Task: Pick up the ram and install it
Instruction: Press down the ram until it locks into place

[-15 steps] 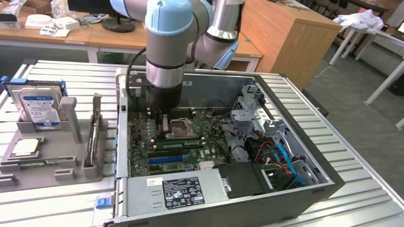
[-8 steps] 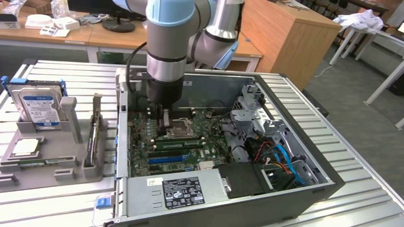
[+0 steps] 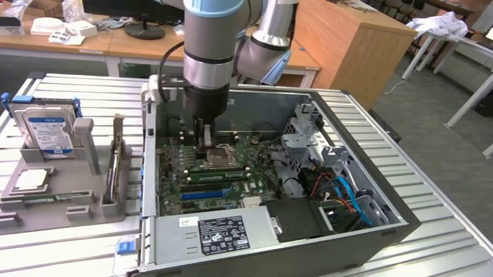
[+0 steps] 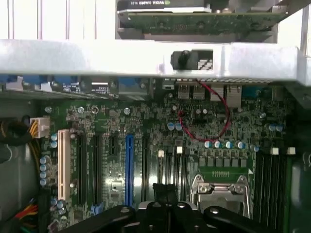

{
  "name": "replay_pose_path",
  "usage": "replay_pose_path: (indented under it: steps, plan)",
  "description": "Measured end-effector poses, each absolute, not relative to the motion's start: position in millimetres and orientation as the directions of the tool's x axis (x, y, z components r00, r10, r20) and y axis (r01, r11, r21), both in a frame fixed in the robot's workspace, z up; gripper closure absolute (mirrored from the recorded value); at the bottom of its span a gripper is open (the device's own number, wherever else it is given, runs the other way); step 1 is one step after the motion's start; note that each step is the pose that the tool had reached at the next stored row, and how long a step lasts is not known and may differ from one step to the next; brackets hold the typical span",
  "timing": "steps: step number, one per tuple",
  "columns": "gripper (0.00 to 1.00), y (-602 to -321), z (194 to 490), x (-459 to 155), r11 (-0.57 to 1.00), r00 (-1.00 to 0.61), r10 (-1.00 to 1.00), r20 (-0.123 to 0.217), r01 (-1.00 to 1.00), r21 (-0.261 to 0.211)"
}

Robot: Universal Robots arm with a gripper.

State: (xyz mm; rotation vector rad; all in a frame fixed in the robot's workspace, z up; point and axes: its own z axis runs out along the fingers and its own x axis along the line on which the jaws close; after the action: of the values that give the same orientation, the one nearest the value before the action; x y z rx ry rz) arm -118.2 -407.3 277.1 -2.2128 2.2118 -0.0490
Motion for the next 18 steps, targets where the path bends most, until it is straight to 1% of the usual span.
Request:
replay_pose_path:
  steps: [18]
  plan:
    - [0.89, -407, 278, -56, 0.001, -0.002, -1.0, 0.013, -1.0, -0.031]
